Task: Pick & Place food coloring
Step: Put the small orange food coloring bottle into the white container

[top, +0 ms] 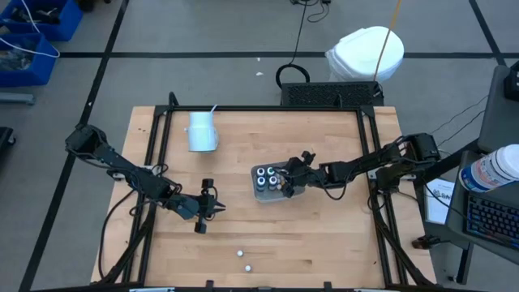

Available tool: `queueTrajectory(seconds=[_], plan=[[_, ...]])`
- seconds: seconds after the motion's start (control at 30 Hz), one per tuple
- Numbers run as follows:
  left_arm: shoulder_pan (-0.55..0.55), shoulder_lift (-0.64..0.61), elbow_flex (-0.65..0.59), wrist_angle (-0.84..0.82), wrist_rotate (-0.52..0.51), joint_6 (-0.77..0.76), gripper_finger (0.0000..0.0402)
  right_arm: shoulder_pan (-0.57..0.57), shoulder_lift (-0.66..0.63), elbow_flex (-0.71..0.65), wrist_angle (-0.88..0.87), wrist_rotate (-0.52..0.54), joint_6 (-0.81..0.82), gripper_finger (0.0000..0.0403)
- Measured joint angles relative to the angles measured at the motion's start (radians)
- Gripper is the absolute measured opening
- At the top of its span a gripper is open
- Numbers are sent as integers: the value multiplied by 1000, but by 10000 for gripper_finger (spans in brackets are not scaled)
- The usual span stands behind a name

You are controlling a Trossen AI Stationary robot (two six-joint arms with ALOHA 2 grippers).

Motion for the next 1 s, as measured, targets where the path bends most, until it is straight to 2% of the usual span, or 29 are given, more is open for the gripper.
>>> queueTrajectory(seconds=[0.3, 1.0], plan=[[0, 0, 0, 0, 0, -3, 42, 2, 1, 0, -24, -18, 11, 59], [0, 0, 0, 0, 0, -5, 42, 37, 2, -1, -76, 79, 62, 59]])
